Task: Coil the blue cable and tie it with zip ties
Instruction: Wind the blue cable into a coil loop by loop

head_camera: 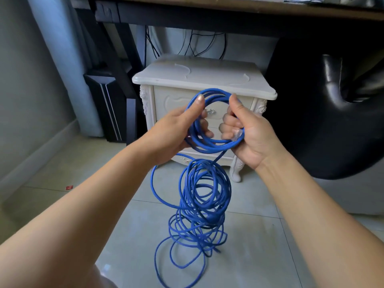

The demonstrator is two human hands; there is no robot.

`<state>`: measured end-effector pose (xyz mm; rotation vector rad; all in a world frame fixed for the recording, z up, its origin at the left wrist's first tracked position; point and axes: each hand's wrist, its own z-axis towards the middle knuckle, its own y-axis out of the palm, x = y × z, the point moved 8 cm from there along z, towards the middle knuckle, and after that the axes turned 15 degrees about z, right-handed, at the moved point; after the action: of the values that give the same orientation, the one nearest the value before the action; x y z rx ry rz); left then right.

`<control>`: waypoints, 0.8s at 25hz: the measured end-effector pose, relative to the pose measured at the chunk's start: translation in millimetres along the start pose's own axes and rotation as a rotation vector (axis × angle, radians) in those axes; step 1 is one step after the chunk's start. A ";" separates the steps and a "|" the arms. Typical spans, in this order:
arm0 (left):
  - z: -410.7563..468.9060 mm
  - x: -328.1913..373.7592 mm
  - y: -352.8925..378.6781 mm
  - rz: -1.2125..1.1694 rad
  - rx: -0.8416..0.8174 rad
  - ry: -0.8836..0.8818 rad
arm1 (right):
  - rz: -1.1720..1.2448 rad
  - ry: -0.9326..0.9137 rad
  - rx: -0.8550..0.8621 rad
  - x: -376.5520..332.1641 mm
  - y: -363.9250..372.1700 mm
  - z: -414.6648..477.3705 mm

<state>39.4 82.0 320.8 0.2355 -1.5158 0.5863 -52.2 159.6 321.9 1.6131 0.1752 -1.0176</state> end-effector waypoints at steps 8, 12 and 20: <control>-13.8 -41.6 41.5 0.770 -0.391 -0.102 | 0.029 -0.010 0.007 -13.7 -7.3 -0.5; -5.5 -72.5 34.1 0.795 -0.362 -0.332 | 0.036 -0.020 -0.007 -19.5 -6.8 -5.1; -4.6 -91.2 55.9 0.557 -0.346 -0.490 | 0.097 -0.047 -0.007 -29.2 -5.0 -11.7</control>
<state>20.0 111.8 219.8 -0.3504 -2.1502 0.7189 -67.1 182.9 337.7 1.5743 0.0687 -0.9783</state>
